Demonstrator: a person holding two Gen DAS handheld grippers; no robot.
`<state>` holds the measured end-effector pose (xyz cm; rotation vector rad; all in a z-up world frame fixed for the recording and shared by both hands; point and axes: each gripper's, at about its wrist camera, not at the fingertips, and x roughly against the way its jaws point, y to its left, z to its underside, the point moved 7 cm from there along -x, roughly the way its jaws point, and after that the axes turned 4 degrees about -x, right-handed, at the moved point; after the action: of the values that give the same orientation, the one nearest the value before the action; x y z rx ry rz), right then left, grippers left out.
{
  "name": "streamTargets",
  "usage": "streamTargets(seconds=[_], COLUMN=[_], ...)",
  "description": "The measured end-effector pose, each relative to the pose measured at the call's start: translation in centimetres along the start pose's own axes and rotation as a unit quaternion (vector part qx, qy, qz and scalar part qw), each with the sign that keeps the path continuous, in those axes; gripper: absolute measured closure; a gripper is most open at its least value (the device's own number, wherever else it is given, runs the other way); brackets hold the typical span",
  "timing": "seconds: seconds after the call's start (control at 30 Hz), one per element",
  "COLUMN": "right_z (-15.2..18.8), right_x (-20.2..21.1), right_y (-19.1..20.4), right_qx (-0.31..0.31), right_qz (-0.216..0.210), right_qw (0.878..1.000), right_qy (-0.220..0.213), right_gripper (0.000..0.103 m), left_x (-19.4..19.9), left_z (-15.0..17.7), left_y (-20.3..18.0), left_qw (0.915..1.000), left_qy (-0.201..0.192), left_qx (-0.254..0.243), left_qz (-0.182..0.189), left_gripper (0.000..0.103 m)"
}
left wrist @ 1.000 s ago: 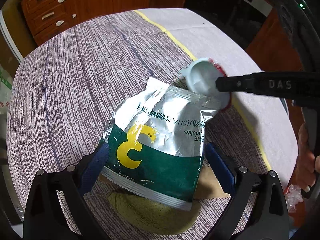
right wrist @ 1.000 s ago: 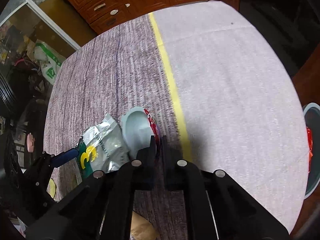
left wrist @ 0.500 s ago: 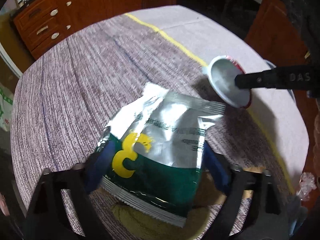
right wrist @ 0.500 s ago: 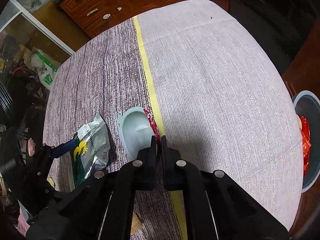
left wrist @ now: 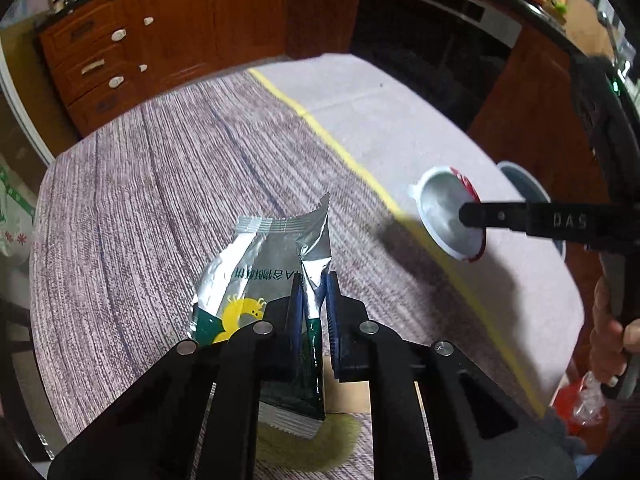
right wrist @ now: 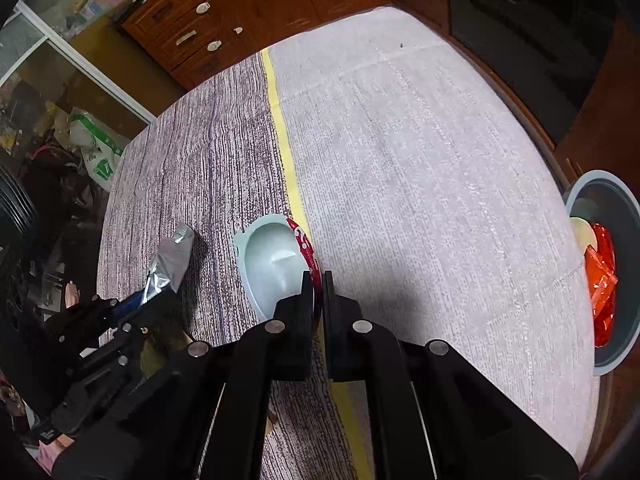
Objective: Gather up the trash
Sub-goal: 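Carry the wrapper and cup lid over the teal bin and open both tools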
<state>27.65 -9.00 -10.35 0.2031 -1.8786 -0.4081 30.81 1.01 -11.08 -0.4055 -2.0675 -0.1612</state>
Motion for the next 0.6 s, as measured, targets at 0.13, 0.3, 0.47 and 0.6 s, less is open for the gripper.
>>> streamTargets(seconds=[0.13, 0.3, 0.47, 0.6], right_z=[0.1, 0.4, 0.8, 1.4], right_x=[1.6, 4.1, 7.1, 9.0], right_y=[-1.2, -3.1, -6.0, -8.8], right_qx=[-0.008, -0.02, -0.041, -0.061], right_qz=[-0.005, -0.01, -0.013, -0.015], right_qw=[1.0, 0.999, 0.997, 0.995], right_qy=[-0.012, -0.032, -0.059, -0.076], right_gripper=[0.098, 0.098, 0.098, 0.098], left_x=[1.6, 3.2, 3.9, 3.7], left_z=[-0.6, -1.4, -2.8, -3.7], left_y=[-1.7, -4.9, -9.6, -13.7], left_qw=[0.9999, 0.9992, 0.9974, 0.995], left_qy=[-0.011, -0.024, -0.035, -0.039], left_qx=[-0.008, -0.031, -0.06, -0.087], left_qz=[0.001, 0.006, 0.02, 0.028], left_gripper=[0.092, 0.092, 0.092, 0.091])
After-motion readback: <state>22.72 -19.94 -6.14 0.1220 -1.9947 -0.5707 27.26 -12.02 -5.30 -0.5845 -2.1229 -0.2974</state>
